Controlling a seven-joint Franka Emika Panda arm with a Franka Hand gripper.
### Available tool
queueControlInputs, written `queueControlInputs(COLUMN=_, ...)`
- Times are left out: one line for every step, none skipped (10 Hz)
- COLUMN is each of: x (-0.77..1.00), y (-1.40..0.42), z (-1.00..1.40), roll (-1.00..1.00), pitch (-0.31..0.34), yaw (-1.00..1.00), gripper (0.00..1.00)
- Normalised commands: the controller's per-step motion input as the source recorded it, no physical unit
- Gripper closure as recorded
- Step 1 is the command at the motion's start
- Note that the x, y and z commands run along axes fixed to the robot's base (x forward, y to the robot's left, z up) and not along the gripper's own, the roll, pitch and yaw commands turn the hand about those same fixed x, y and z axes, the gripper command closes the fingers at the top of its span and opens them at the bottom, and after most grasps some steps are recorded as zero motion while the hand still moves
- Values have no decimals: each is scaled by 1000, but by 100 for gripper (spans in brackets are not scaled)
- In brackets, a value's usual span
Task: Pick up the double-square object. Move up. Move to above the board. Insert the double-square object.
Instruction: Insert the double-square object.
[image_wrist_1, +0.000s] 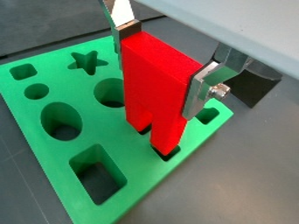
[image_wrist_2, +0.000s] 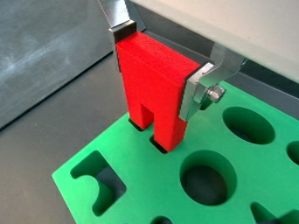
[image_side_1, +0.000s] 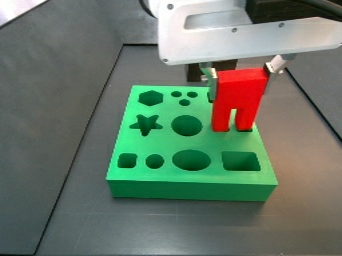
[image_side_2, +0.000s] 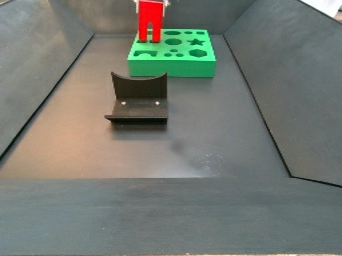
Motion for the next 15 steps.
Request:
queueControlInputs(x=309, y=0, z=-246, roll=40, pitch=83, yaw=-40, gripper=100)
queueControlInputs(x=306, y=0, z=-229, roll=20, pitch=114, yaw=-14, gripper=100)
queueControlInputs(x=194, y=77, z=-229, roll=0, pitch=133, yaw=0, gripper=100)
queueControlInputs(x=9, y=89, z=0, roll=0, pitch=91, yaw=0, gripper=100)
queueControlInputs(x=-23, y=0, z=-86, roll=20, pitch=0, yaw=0, gripper=100)
queueControlInputs(x=-406, y=63, z=-431, roll=-84, pitch=0, yaw=-143, gripper=100)
queueControlInputs(x=-620, y=0, z=-554, roll=-83, pitch=11, yaw=-271, gripper=100)
queueControlInputs(x=-554, y=-234, z=-594, roll=-30, pitch=69, yaw=-234, gripper=100)
queueControlInputs(x=-371, y=-246, z=-694, roll=-136, pitch=54, yaw=-200, gripper=100)
queueControlInputs(x=-194, y=-163, z=-700, roll=-203, pitch=10, yaw=-186, gripper=100)
queueControlInputs(x=-69, y=-80, z=-671, roll=-201, pitch=51, yaw=-134, gripper=100)
queueControlInputs(x=0, y=0, z=-623, roll=-204, pitch=121, yaw=-51, gripper=100)
queueControlInputs(x=0, y=-106, z=0, roll=79, pitch=0, yaw=0, gripper=100)
queueControlInputs(x=0, y=0, z=0, roll=9, pitch=0, yaw=0, gripper=100)
queueControlInputs(x=0, y=0, z=0, roll=0, pitch=0, yaw=0, gripper=100)
